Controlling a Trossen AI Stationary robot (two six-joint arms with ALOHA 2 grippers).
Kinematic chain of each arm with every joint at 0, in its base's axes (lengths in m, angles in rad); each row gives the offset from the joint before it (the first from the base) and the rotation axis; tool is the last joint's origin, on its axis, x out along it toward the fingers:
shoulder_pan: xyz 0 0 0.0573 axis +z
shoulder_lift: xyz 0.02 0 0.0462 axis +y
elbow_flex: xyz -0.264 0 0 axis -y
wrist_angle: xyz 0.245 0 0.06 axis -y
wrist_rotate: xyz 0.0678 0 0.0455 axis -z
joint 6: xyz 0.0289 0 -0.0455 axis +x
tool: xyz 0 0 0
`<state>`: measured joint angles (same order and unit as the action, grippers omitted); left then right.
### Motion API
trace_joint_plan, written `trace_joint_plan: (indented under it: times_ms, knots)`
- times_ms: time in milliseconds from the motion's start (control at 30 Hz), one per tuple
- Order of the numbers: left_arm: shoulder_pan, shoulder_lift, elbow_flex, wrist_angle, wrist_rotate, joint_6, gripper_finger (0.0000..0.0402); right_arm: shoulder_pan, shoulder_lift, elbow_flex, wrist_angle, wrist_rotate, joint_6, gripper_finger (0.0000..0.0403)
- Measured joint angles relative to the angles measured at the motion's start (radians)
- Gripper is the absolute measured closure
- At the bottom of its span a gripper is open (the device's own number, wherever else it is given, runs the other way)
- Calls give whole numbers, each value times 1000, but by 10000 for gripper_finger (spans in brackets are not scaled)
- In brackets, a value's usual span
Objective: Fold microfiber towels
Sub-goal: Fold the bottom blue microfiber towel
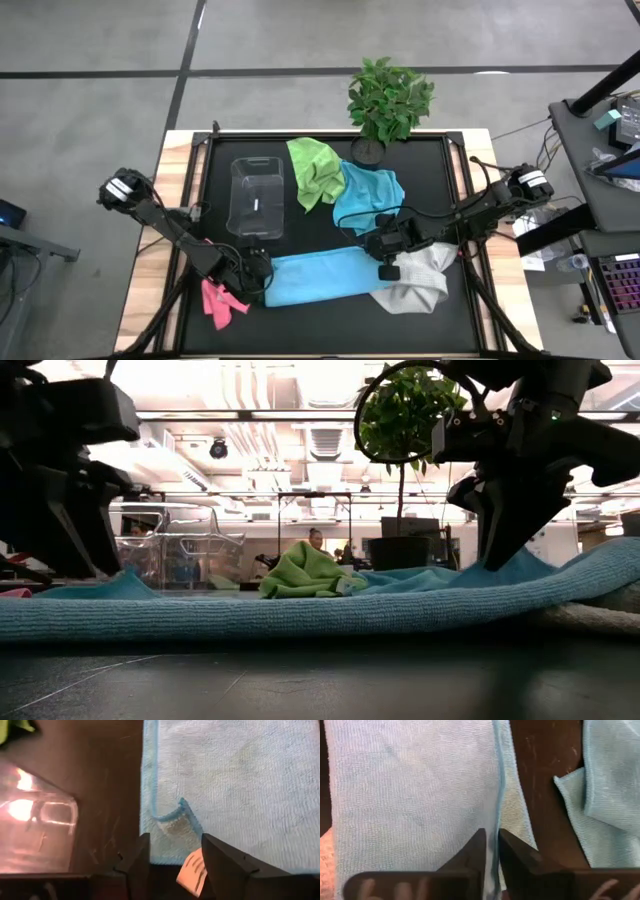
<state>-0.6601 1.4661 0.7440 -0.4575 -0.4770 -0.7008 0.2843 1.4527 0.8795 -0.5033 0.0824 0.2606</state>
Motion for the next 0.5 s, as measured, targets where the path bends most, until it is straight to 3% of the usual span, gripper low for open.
trace_joint_plan:
  times_ms: [300, 500]
  knots:
    - [0, -81, 16, 33, -1, 0, 231, -16, -40, 26, -91, 1, 0, 282]
    - [2, -45, 20, 160, -19, 1, 250, -8, -59, 24, -47, 1, 14, 278]
